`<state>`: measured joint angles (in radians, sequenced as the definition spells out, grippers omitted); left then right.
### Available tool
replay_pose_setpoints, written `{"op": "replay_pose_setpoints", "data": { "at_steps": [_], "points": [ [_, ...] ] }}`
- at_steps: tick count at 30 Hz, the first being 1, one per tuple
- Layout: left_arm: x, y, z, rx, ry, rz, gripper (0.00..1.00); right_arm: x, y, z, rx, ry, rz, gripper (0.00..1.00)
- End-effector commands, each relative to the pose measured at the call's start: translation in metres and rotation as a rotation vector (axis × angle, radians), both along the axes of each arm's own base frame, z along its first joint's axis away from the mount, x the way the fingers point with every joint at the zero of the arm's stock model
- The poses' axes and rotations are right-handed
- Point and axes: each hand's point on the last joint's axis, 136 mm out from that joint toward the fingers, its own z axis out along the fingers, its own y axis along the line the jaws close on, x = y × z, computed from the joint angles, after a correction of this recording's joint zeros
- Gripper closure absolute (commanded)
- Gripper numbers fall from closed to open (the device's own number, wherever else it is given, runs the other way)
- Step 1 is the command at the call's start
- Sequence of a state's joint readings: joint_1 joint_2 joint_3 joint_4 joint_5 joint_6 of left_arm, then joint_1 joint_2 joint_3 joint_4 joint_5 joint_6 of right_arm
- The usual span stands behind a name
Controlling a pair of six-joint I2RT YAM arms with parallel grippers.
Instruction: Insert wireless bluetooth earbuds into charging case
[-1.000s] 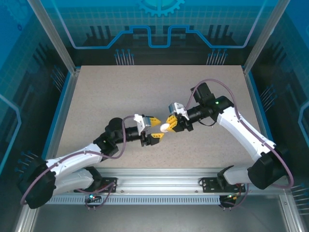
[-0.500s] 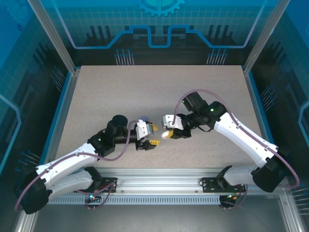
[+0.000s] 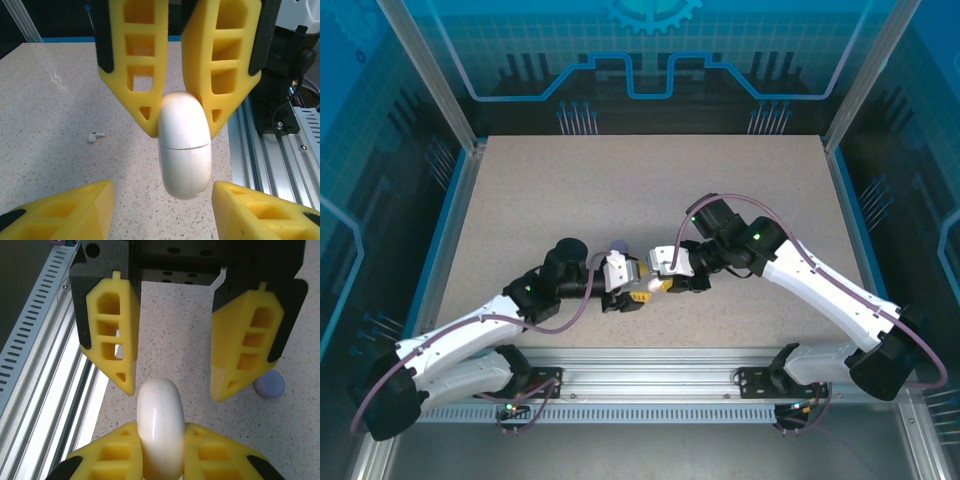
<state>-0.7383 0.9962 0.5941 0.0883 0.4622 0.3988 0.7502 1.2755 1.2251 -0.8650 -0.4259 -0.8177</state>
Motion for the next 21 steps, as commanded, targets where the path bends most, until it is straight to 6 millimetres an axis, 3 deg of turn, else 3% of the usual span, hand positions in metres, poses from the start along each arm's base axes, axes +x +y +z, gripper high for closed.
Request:
{"op": "replay_pose_setpoints", "data": {
  "at_steps": [1,6,13,21],
  "points": [
    [-0.007,-0.008,0.016,-0.045,-0.029,-0.057,0.44,-0.006,0.007,0.009,0.035,-0.003,0.014,0.88],
    [-0.008,-0.01,0.018,-0.06,-0.027,-0.062,0.45,-0.006,0.01,0.008,0.039,0.004,0.019,0.88],
    [-0.009,-0.012,0.019,-0.067,-0.024,-0.07,0.55,-0.008,0.013,0.009,0.047,0.006,0.028,0.88],
    [-0.007,-0.014,0.019,-0.071,-0.023,-0.069,0.55,-0.01,0.017,0.009,0.056,0.007,0.038,0.88]
  ]
}}
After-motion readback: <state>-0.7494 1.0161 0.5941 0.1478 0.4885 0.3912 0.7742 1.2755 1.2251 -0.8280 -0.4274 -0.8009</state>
